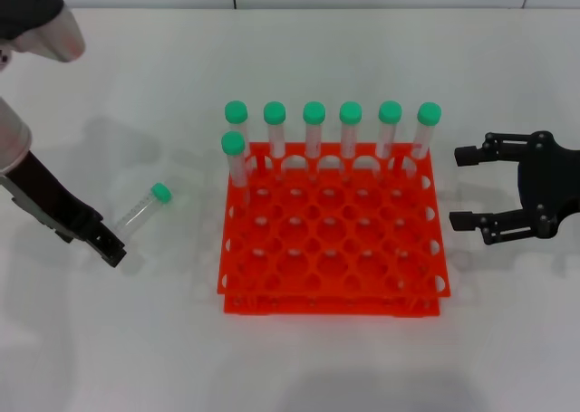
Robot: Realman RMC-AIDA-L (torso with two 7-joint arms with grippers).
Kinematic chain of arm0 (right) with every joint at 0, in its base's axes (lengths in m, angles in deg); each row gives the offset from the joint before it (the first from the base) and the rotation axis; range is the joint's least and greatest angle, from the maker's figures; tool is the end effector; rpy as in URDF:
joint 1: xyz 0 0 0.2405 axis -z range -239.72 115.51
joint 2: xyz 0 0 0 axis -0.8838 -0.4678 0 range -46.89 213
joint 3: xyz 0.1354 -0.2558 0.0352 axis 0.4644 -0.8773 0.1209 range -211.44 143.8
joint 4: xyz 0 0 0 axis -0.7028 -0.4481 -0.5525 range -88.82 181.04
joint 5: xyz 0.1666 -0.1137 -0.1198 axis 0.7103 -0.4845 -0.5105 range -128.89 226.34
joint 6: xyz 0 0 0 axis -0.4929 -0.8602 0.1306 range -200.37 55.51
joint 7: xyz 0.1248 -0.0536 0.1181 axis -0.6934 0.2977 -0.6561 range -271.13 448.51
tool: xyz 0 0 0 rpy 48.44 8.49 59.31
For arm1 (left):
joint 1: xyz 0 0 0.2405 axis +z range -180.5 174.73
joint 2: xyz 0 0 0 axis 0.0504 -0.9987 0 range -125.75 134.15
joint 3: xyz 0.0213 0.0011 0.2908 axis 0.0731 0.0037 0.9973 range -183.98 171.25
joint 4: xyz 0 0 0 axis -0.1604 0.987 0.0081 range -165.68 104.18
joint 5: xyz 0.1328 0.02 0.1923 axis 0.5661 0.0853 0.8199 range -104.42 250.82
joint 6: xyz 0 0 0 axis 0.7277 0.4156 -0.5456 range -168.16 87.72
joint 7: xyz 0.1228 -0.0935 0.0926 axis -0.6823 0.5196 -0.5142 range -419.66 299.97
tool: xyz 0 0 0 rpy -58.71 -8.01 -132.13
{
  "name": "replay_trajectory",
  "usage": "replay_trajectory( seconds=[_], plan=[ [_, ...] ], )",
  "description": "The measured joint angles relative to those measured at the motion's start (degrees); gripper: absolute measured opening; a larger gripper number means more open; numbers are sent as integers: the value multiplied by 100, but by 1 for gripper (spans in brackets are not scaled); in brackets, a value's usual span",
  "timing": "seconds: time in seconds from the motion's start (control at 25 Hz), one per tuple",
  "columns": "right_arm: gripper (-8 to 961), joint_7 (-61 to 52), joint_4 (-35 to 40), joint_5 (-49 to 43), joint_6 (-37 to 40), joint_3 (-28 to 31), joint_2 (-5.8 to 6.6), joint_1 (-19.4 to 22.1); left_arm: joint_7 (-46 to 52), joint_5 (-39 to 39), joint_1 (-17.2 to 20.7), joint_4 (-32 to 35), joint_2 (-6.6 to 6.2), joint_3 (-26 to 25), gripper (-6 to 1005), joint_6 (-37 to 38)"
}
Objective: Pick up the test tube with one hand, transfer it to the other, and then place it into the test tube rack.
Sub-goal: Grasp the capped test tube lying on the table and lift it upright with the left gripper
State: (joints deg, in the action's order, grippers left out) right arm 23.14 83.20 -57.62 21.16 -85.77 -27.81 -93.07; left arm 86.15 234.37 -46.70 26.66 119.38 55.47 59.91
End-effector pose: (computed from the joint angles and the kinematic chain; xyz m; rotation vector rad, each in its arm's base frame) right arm 0.2842 0.3810 -0.0101 -2.8698 0.1126 0.5899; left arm -0.2823 0.4068 -0.0014 -2.4209 -1.3740 0.7820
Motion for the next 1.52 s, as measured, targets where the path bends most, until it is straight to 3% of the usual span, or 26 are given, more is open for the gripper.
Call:
replay_trajectory(
  seconds=[0.28, 0.88, 1.52],
  plan=[
    [833, 45, -51, 0, -18, 0, -13, 23, 149, 96, -65, -169, 69, 358, 750, -142],
    [832, 49, -42, 10, -8, 0, -53, 76, 207, 116, -8, -291, 20, 523, 703, -585],
    [830, 60, -9, 9, -46, 0, -66, 99, 157, 117, -120, -597, 67, 578, 680, -896]
  ],
)
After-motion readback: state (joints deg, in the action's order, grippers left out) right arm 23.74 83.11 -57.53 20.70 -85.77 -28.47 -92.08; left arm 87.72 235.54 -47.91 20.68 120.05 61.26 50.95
